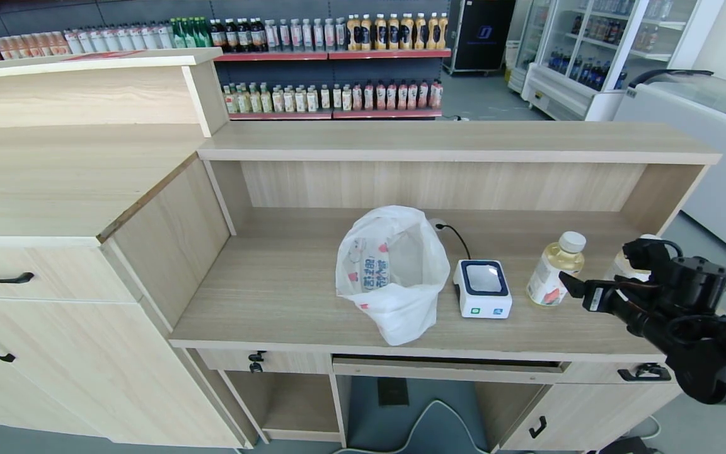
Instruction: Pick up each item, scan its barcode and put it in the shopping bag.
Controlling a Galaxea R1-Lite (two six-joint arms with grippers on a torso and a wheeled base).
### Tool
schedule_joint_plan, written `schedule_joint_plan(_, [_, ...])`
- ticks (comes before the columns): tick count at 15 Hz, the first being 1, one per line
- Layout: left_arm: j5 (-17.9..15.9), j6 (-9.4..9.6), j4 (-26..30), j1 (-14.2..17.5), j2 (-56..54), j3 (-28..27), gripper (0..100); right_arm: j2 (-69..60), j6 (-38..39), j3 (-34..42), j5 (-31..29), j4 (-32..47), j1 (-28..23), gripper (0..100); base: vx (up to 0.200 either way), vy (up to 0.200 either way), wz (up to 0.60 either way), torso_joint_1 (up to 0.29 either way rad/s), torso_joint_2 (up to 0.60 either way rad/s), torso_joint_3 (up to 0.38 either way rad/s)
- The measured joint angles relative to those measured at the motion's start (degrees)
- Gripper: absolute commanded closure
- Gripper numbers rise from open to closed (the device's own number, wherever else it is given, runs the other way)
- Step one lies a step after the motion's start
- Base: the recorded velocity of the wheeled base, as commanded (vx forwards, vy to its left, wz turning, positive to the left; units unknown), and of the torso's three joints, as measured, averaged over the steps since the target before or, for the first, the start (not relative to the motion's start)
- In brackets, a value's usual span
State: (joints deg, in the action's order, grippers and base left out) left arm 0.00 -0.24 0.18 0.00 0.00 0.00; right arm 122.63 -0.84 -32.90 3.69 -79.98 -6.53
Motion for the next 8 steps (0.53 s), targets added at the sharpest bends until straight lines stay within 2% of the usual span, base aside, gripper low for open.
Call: schedule_joint_plan(8, [0.0, 0.00, 0.0, 0.0, 0.0, 0.0, 0, 7.4, -4.5, -8.6, -0.2, 0.4, 3.5, 0, 0.000, 0.000, 0.00, 0.000, 0.00, 0.000])
